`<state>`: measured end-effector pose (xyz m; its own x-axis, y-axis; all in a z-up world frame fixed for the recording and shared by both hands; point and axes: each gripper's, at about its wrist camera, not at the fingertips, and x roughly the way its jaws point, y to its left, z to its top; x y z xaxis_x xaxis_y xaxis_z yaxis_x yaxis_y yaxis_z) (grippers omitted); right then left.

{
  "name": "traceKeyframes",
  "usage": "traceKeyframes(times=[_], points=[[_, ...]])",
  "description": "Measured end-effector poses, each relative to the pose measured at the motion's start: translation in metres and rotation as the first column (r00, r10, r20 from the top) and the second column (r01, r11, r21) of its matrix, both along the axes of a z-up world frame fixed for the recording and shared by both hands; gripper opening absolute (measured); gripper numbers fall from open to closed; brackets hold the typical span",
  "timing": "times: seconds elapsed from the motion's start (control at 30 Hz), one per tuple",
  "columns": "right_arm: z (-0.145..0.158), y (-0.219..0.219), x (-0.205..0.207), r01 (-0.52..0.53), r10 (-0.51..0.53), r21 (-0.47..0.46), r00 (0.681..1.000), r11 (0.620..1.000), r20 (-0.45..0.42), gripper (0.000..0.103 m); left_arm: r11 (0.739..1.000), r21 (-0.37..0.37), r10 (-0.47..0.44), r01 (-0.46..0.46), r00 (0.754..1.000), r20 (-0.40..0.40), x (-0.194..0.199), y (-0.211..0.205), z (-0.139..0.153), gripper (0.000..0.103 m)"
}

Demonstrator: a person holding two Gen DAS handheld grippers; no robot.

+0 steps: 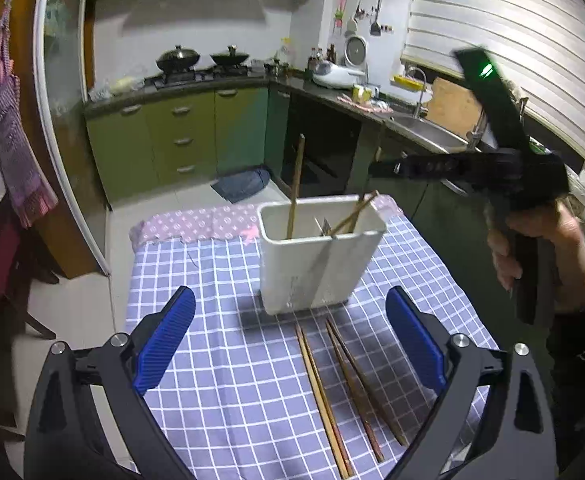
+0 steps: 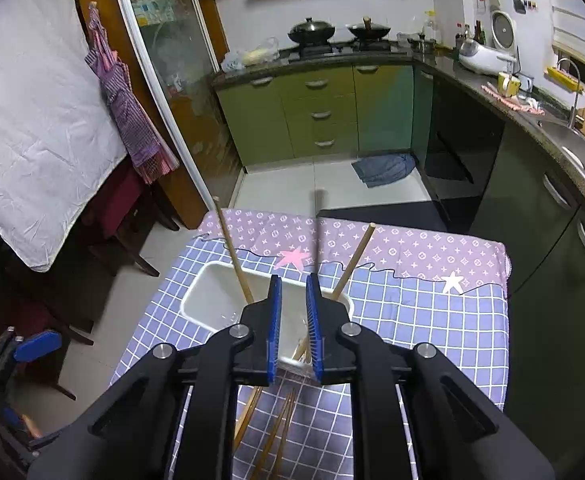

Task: Organize utensils
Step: 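Open the right gripper to drop its chopstick into the holder, then lower the left gripper onto a chopstick on the cloth and close on it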

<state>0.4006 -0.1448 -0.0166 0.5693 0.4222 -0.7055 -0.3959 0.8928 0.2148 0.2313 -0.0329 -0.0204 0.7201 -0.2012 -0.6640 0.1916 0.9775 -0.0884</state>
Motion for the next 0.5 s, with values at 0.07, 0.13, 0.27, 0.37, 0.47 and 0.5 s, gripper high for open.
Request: traceKeyframes(times=[0.07,0.13,0.27,0.37,0.47,0.5], points=[[0.010,-0.007,-0.014,-0.002,0.002,0.019,1.000,1.000,0.021,0.017,1.000,0.001,-0.007,0.007,1.000,-0.020,0.002,-0.004,-0.003,0.091],[0.020,-0.019,-0.036,-0.005,0.003,0.034,0.999,0.999,0.052,0.026,1.000,0.003,-0.012,0.012,0.999,-0.030,0.002,-0.007,-0.007,0.091],[0.012,-0.039,-0.075,-0.011,0.010,0.006,0.999,1.000,0.045,0.029,1.000,-0.003,-0.017,0.017,0.995,-0.094,0.005,-0.014,-0.025,0.091],[-0.012,-0.050,-0.095,-0.015,0.015,-0.020,1.000,1.000,-0.002,0.034,1.000,0.000,-0.026,0.026,0.979,-0.201,0.013,-0.020,-0.050,0.091],[-0.045,-0.059,-0.109,-0.013,0.010,-0.043,0.998,0.999,-0.060,0.034,0.999,0.017,-0.026,0.033,0.950,-0.310,0.023,-0.028,-0.078,0.091],[-0.057,-0.061,-0.112,-0.012,0.008,-0.050,0.997,0.999,-0.078,0.034,0.999,0.022,-0.024,0.033,0.941,-0.338,0.026,-0.030,-0.087,0.087]])
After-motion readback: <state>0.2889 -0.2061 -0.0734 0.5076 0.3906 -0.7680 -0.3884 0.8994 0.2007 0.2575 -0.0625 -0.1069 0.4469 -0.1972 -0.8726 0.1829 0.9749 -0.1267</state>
